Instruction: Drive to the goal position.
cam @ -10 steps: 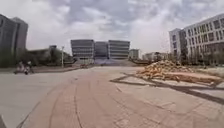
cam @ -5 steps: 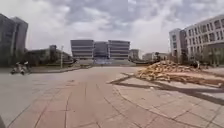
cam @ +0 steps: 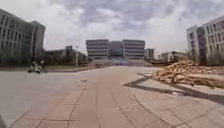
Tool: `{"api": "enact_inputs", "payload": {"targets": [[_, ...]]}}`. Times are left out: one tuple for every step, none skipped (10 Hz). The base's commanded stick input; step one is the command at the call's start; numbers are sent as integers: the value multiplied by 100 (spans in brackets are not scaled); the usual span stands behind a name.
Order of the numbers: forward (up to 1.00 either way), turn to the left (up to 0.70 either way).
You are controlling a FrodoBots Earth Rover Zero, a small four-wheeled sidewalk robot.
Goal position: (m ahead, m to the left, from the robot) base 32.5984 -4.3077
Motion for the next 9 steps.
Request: {"api": "enact_inputs", "payload": {"targets": [[70, 0], [70, 0], [70, 0], [70, 0], [70, 0], [70, 0], [70, 0], [70, 0], [70, 0]]}}
